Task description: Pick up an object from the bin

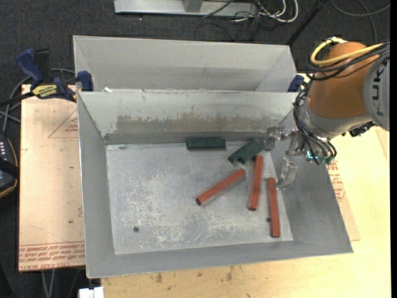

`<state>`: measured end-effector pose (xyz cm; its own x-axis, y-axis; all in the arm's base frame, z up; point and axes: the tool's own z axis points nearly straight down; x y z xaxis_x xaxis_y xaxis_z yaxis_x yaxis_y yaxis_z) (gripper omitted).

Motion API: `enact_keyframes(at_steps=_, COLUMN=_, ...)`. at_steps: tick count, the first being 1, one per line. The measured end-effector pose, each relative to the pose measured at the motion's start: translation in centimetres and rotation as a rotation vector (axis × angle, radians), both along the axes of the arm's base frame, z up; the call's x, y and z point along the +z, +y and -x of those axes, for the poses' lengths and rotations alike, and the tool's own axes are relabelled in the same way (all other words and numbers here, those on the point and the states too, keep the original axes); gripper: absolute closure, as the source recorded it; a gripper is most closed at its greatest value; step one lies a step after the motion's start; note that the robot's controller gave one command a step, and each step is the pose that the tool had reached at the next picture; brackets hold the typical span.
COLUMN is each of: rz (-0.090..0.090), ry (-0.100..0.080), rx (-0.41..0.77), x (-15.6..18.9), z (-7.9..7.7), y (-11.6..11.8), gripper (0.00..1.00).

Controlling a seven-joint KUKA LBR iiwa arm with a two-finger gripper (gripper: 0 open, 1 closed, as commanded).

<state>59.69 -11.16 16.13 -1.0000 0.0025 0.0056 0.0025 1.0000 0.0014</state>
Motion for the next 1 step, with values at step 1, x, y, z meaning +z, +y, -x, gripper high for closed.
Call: enact_keyframes(at_steps=1, rz=-0.002, ry=-0.010, rx=0.606, x=-8.77, z=1.71, y=4.00, gripper=0.00)
